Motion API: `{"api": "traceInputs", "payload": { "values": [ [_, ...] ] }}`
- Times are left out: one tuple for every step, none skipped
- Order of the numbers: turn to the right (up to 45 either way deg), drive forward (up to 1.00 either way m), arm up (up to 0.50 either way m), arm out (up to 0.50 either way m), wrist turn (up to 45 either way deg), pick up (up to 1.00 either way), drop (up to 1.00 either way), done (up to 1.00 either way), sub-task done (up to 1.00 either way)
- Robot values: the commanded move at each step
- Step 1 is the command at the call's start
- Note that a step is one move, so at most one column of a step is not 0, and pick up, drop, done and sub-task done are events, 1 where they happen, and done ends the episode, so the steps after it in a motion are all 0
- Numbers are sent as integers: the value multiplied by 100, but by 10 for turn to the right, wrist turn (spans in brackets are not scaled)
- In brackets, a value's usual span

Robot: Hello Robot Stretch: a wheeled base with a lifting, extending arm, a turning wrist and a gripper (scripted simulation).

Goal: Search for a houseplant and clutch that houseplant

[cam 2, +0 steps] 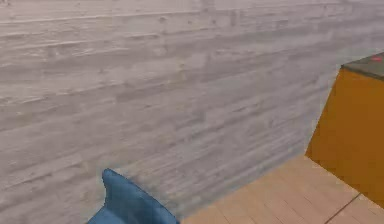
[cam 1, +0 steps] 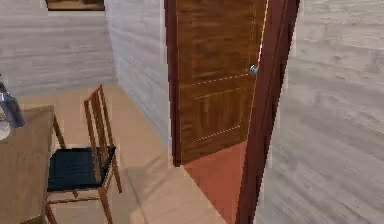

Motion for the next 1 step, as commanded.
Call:
{"api": "traceInputs", "payload": {
  "values": [
    [-450,0,0,0,0,0,0,0,0]
  ]
}}
